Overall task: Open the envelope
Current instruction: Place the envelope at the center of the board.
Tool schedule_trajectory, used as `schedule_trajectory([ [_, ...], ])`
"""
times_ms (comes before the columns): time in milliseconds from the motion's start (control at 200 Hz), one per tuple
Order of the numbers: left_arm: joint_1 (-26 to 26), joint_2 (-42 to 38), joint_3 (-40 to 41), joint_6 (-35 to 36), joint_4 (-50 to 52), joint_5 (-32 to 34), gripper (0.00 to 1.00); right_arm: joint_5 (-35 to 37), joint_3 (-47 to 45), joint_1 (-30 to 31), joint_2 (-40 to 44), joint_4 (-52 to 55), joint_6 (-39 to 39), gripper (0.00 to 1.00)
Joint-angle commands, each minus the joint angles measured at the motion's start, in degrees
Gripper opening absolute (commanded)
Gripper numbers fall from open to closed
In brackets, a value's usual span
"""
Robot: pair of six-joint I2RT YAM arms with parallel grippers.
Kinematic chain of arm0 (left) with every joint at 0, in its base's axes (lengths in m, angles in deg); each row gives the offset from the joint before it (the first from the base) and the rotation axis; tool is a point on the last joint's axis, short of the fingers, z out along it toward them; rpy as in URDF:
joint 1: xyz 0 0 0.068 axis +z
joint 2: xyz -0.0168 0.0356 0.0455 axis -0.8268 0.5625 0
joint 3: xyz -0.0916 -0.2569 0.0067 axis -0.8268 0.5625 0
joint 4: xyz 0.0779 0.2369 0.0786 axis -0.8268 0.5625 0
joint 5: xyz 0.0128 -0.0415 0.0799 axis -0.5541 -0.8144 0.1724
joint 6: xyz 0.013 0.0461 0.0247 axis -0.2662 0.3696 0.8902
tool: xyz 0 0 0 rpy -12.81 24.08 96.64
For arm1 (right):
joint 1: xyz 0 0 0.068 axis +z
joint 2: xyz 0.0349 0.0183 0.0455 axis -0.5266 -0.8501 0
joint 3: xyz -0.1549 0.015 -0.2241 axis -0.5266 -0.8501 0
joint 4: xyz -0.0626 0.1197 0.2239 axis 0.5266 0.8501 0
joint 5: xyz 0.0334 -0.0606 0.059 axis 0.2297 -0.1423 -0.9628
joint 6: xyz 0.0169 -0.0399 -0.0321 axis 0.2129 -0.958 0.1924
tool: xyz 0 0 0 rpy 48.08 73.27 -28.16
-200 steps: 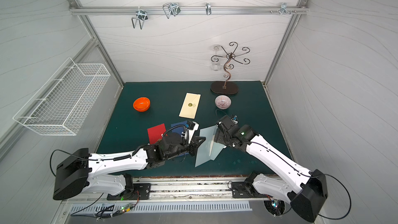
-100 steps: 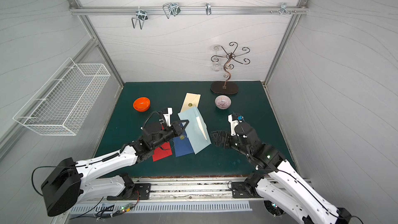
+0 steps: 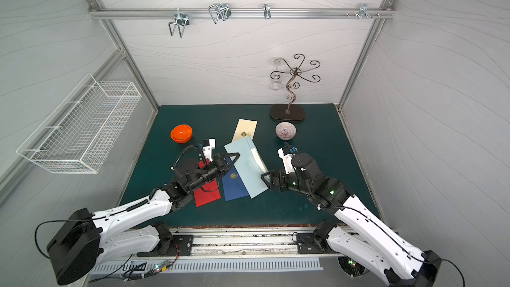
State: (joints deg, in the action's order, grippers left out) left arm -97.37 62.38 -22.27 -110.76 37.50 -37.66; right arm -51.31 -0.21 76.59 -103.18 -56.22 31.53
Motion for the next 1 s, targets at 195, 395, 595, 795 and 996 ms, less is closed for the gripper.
schedule_trajectory([
  [195,0.27,1.93,-3.66,-3.92,-10.61,-7.75,0.0,-0.44,0.08,-1.18,-0.05,-1.63,3.37,0.63],
  [395,0.25,2.56,-3.7,-4.78,-11.22,-8.29,0.0,-14.65,-3.82,-8.84,3.39,-7.31,7.52,0.57],
  [595,0.13,2.08,-4.05,-4.36,-10.94,-8.67,0.0,-23.81,-6.94,-15.86,4.28,-10.77,11.01,0.5],
  [795,0.14,2.33,-3.96,-3.91,-11.85,-8.4,0.0,-29.53,-8.46,-17.91,3.82,-16.12,13.15,0.39],
  [996,0.19,2.91,-3.08,-4.38,-12.74,-7.49,0.0,-30.27,-8.39,-19.01,3.79,-15.89,12.21,0.25],
])
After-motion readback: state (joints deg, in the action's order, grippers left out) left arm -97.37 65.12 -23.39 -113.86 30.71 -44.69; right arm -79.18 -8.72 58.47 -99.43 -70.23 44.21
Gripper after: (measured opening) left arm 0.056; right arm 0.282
